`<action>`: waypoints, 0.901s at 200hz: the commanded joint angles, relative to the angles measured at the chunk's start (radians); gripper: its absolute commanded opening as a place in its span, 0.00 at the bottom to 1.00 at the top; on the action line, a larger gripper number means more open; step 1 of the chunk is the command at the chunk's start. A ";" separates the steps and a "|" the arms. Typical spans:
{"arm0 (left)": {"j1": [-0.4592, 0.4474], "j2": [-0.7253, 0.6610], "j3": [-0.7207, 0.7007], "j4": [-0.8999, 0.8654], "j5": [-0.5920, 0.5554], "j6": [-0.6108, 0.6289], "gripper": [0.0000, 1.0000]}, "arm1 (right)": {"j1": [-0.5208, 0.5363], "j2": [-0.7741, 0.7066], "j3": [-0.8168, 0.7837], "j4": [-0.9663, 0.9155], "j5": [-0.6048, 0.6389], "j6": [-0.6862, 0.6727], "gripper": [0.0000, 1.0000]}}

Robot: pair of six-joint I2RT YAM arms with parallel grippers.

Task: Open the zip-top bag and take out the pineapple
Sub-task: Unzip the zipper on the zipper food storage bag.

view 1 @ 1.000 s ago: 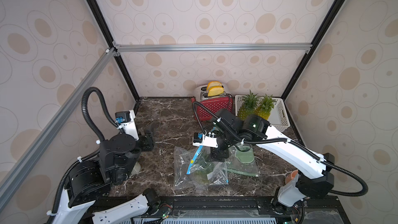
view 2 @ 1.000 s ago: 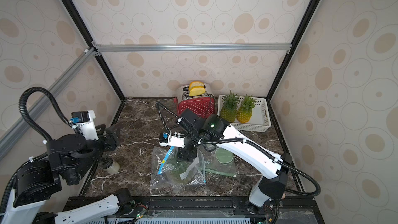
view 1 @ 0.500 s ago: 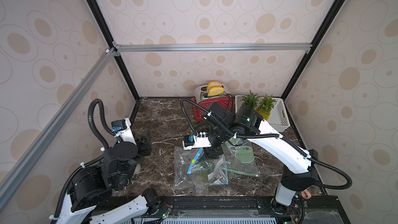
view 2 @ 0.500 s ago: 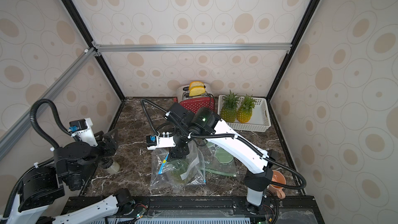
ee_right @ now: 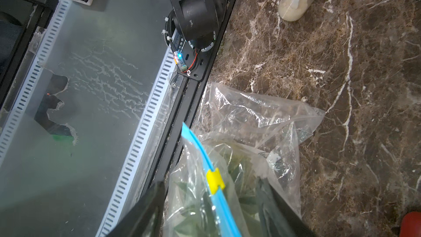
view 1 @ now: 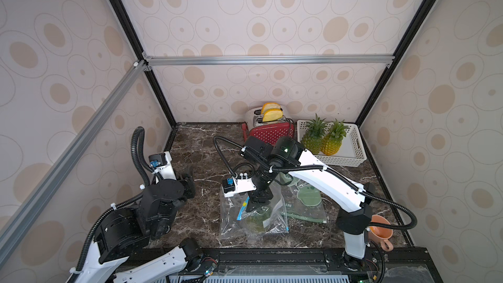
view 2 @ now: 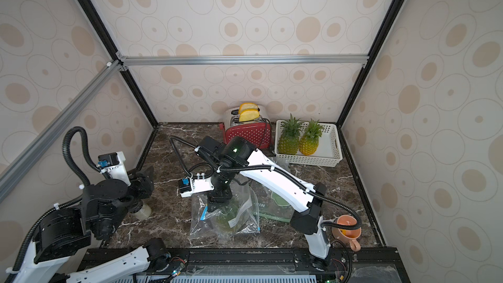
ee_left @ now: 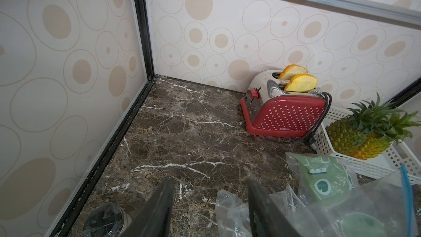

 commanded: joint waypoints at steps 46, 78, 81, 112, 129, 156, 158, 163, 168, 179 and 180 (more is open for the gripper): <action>-0.001 -0.047 -0.023 -0.023 -0.004 -0.045 0.54 | 0.014 0.054 0.051 -0.088 -0.023 -0.031 0.62; -0.002 -0.057 -0.031 -0.030 -0.008 -0.048 0.54 | 0.017 0.063 0.044 -0.096 -0.008 -0.019 0.56; -0.002 -0.059 -0.031 -0.030 -0.008 -0.047 0.54 | 0.016 0.064 0.044 -0.096 -0.004 -0.017 0.55; -0.002 -0.070 -0.038 -0.038 -0.007 -0.048 0.54 | 0.018 0.078 0.043 -0.080 0.021 0.014 0.34; -0.002 -0.075 -0.039 -0.042 -0.004 -0.048 0.54 | 0.020 0.074 0.044 -0.065 0.035 0.033 0.26; -0.002 -0.072 -0.042 -0.037 0.018 -0.042 0.54 | 0.020 0.048 0.046 -0.028 0.106 0.075 0.13; -0.003 -0.071 -0.042 -0.037 0.022 -0.040 0.54 | 0.021 0.045 0.046 -0.023 0.116 0.081 0.12; -0.002 -0.066 -0.042 -0.032 0.037 -0.035 0.54 | 0.020 0.038 0.046 -0.013 0.137 0.094 0.09; -0.002 -0.060 -0.044 -0.026 0.053 -0.029 0.54 | 0.021 0.032 0.046 0.001 0.167 0.106 0.06; -0.002 -0.033 -0.042 -0.020 0.094 -0.014 0.55 | 0.020 0.016 0.043 0.028 0.231 0.134 0.00; -0.002 -0.031 -0.042 -0.020 0.098 -0.012 0.55 | 0.021 0.014 0.043 0.030 0.235 0.136 0.00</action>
